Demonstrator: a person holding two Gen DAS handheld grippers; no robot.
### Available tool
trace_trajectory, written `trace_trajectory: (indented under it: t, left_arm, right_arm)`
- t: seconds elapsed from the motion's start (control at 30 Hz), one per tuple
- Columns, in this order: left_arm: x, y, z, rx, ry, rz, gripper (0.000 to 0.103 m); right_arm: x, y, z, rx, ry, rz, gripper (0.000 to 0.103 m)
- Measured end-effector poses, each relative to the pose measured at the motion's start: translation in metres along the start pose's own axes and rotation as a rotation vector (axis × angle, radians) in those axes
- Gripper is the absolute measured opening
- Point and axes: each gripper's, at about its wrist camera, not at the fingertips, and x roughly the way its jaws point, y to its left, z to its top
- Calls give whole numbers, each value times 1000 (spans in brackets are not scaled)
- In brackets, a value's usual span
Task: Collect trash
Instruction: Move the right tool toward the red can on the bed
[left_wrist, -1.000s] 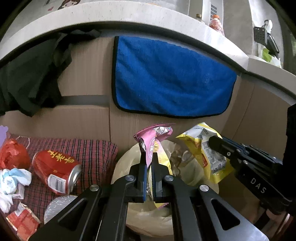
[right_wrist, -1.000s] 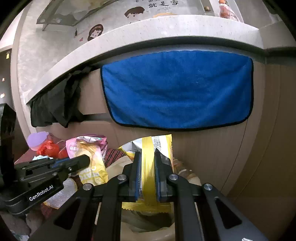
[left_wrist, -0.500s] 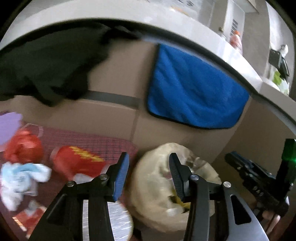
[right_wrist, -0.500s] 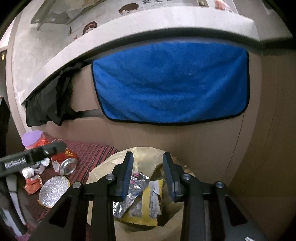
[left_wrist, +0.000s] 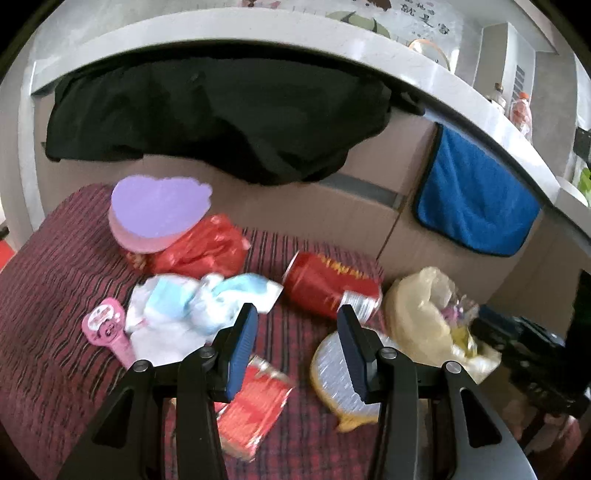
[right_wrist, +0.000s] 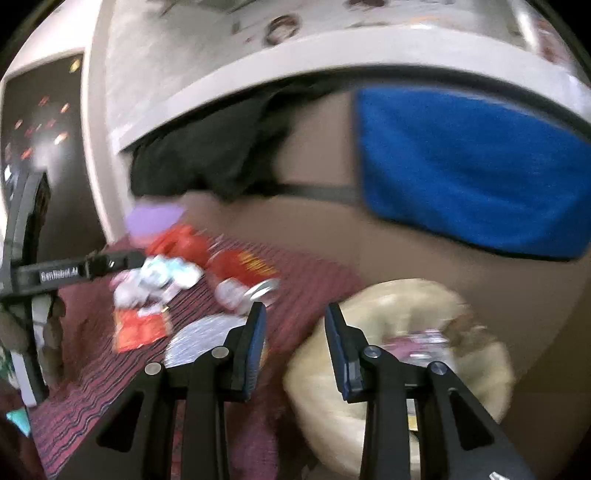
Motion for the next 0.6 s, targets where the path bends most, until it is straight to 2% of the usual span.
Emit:
trace_trajectory:
  t: [0.07,0.23,0.37,0.6]
  left_arm:
    - [-1,6,-5,9,18,-13,46]
    - [0,22,-12,-2,56,-63,46]
    - [1,36,-20,-13,81,-64,46]
    - [-9,73,-31,-90,88,-40,46]
  right_arm:
    - [19,19,-2,-27,38,56,31]
    - [53,32,-8,-7,108,87,31]
    - [75,29,-17,18,164,71,31]
    - [94,22,-28,84,228,62,31]
